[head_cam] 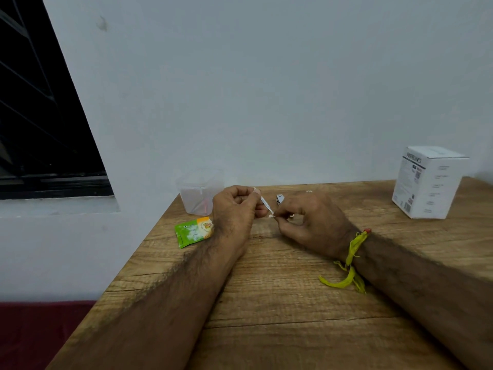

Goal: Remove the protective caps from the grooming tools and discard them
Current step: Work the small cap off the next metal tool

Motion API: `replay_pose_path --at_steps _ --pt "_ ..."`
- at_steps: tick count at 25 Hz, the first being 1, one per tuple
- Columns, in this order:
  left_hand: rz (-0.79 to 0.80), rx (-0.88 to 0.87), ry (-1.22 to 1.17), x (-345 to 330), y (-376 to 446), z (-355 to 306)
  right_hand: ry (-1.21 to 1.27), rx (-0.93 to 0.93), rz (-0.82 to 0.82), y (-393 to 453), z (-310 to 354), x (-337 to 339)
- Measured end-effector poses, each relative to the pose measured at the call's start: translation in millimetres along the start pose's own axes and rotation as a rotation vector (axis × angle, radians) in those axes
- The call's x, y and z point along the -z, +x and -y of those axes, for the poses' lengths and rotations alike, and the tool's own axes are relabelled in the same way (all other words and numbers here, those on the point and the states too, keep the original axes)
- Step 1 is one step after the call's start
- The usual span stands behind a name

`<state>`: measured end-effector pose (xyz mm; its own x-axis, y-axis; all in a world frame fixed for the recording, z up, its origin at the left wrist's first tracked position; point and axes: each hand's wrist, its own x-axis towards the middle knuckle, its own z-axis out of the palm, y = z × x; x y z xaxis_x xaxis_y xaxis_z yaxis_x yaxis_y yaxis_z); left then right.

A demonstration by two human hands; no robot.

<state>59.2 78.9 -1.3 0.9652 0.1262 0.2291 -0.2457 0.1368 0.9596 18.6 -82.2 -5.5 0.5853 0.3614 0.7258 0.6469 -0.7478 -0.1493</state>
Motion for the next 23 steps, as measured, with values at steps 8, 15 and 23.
replay_pose_path --at_steps 8,15,23 --pt "0.06 0.001 -0.015 -1.5 -3.3 -0.8 0.026 -0.022 0.015 2.5 -1.1 -0.2" --pt "0.258 -0.094 0.148 -4.7 -11.5 -3.0 -0.011 -0.097 -0.277 5.0 -6.2 2.1" --pt "0.305 -0.218 0.285 -5.8 -13.3 -2.1 -0.109 -0.007 -0.222 5.8 -14.5 0.1"
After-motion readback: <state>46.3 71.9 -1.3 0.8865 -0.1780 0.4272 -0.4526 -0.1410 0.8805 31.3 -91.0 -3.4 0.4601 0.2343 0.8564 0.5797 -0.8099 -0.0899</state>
